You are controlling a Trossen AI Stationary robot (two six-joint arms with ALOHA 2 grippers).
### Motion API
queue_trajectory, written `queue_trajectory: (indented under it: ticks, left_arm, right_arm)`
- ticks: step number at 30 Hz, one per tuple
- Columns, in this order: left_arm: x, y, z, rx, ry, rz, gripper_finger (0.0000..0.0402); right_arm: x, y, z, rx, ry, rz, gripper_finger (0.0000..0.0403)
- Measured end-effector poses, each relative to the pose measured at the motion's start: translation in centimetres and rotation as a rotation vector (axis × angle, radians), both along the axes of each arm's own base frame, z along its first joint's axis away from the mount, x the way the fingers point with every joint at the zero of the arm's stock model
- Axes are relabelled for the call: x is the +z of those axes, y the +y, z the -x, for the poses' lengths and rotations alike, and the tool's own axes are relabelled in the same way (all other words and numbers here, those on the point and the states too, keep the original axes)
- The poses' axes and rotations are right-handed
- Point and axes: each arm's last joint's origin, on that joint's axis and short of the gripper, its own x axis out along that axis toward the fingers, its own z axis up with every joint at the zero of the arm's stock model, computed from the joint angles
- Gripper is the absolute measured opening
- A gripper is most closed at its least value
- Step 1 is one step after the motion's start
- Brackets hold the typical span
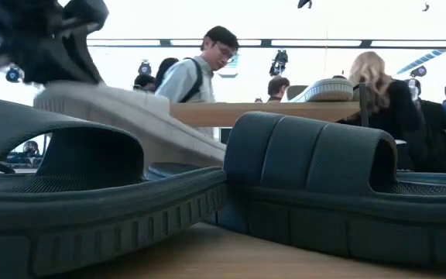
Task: Pick and place slides into the shelf
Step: Put the gray slipper on the shelf
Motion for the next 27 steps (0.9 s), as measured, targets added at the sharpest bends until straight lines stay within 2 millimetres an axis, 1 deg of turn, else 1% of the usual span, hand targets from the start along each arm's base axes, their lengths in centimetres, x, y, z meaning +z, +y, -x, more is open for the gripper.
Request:
queue_trajectory:
  ticks: [3,6,10,13,19,21,24,27]
  left_arm:
    - [-1.6,-0.3,-0.4,-0.052,0.079,-0.091,0.0000]
    - [-2.6,-0.5,-0.6,-0.046,0.116,-0.113,0.0009]
    - [-3.2,-0.5,-0.6,-0.016,0.134,-0.101,0.0042]
    - [-3.3,-0.2,-0.5,0.042,0.138,-0.039,0.0075]
    - [-3.2,0.4,-0.1,0.143,0.158,0.105,0.0155]
    - [-2.9,0.6,0.1,0.202,0.171,0.168,0.0184]
    - [-1.8,0.9,0.5,0.320,0.228,0.354,0.0218]
    - [-0.4,1.3,1.2,0.485,0.285,0.604,0.0236]
  right_arm:
    - [-0.1,0.0,0.0,0.000,0.004,0.000,0.0265]
    - [-0.1,0.0,0.0,0.014,0.010,0.008,0.0265]
    - [-0.1,0.0,0.0,0.018,0.011,0.011,0.0265]
    - [-0.1,0.0,0.0,0.021,0.011,0.008,0.0265]
    - [-0.1,0.0,0.0,0.025,0.012,0.009,0.0265]
    - [-0.1,0.0,0.0,0.025,0.012,0.008,0.0265]
    - [-0.2,0.1,-0.1,0.033,0.009,-0.028,0.0265]
    - [-0.2,0.5,-0.1,0.007,-0.005,-0.153,0.0265]
